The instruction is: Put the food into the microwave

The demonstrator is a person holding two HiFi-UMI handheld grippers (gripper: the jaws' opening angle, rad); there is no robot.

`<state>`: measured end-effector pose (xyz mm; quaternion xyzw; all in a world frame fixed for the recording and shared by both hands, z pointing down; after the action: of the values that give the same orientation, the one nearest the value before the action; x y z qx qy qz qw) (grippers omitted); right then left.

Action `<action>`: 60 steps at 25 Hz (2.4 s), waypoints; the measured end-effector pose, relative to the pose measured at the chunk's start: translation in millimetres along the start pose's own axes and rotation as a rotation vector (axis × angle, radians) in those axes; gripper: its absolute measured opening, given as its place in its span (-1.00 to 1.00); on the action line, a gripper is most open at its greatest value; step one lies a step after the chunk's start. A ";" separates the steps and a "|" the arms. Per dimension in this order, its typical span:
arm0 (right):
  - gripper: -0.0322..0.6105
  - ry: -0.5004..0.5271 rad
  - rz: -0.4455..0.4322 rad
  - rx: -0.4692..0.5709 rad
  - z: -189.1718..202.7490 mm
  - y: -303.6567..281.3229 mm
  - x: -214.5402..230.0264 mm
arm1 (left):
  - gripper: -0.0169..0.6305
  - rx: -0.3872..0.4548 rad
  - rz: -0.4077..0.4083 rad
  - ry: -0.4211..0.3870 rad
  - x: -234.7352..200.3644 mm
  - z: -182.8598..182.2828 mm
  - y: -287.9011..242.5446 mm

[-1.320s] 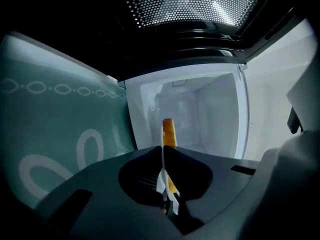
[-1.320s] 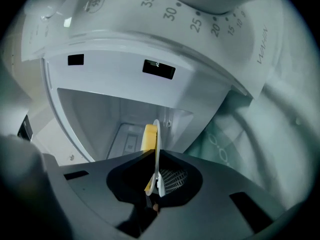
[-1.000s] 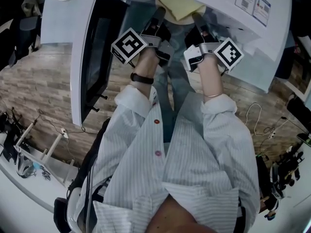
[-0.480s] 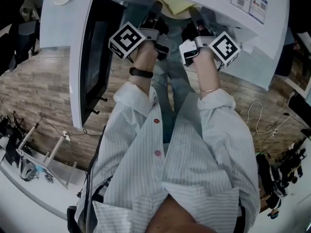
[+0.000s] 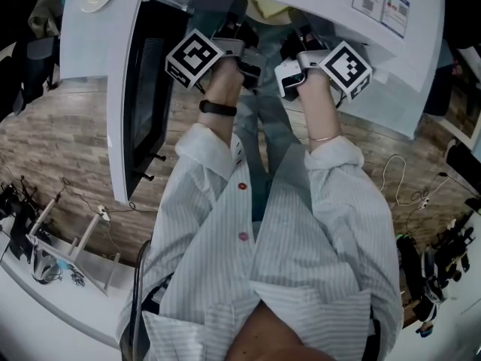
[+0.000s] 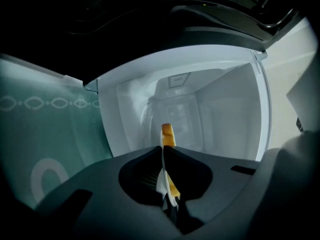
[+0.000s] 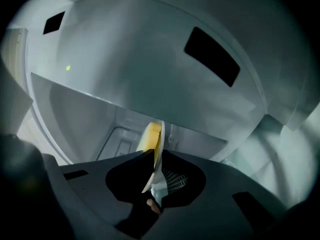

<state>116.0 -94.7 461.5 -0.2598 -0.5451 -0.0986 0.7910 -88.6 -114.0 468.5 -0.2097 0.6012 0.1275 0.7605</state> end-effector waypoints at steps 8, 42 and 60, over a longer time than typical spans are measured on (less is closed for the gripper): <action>-0.74 0.041 0.005 0.033 -3.4 -11.8 -9.8 | -0.89 0.011 0.003 -0.006 3.0 -9.5 -8.4; -0.31 0.240 0.119 0.009 -4.5 -16.6 -32.8 | -0.49 -0.023 -0.106 -0.192 23.5 -18.2 -9.2; -0.31 0.340 0.214 0.014 -1.9 -5.6 -30.8 | -0.43 -0.017 -0.126 -0.246 22.4 -23.8 -2.9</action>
<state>103.2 -104.3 434.6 -0.2905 -0.3737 -0.0526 0.8793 -102.3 -129.1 442.8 -0.2364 0.4878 0.1094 0.8332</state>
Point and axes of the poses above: the fingertips, and each gripper's own axes: y backward along the fingers, x to its right, z out of its underside, the point moved 9 cm from there along y, backward along the fingers, and after that the axes turned 1 degree about x, right-handed, at the moved point
